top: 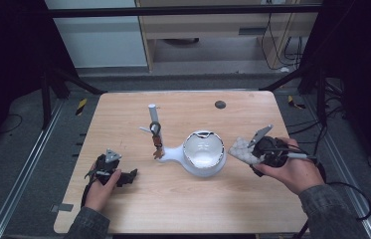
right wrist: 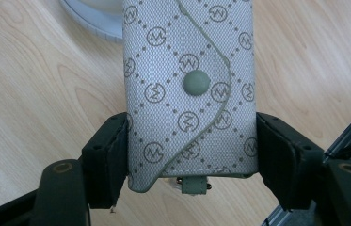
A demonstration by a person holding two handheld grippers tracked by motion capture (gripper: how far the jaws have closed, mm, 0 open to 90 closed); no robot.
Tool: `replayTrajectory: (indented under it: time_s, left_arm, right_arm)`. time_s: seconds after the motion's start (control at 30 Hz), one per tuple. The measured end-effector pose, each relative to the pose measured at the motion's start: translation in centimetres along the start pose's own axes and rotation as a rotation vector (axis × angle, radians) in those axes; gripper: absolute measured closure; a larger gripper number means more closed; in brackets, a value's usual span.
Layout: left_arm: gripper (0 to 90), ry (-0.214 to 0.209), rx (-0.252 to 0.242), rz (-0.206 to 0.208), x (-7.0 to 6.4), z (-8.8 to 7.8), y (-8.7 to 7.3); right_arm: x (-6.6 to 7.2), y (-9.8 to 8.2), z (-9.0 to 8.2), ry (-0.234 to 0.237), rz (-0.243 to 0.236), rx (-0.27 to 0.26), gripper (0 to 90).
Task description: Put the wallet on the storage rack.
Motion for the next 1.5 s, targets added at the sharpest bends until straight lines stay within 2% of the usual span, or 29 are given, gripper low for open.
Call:
replayTrajectory:
  time_s: [0.6, 0.9, 1.5]
  left_arm:
    - [0.1, 0.001, -0.003, -0.001, 0.0, 0.0, 0.0]
    - [0.0, 0.000, -0.002, -0.002, 0.0, 0.0, 0.0]
    - [0.0, 0.000, -0.001, -0.002, 0.0, 0.0, 0.0]
  right_arm:
    - [1.3, 4.4, -1.7, -0.015, -0.134, 0.007, 31.5]
    - [1.9, 6.1, -1.6, -0.012, -0.176, 0.011, 31.5]
    - [3.0, 7.8, -0.4, 0.017, -0.232, 0.040, 31.5]
Point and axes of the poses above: each handheld gripper's, and its own axes: z roughly forward along the jaws, y roughly out of its top, x roughly to its left, the point moved 6 cm from there along z, roughly forward along the jaws, and after that the axes turned 8 degrees about -z, right-handed, at the moved point
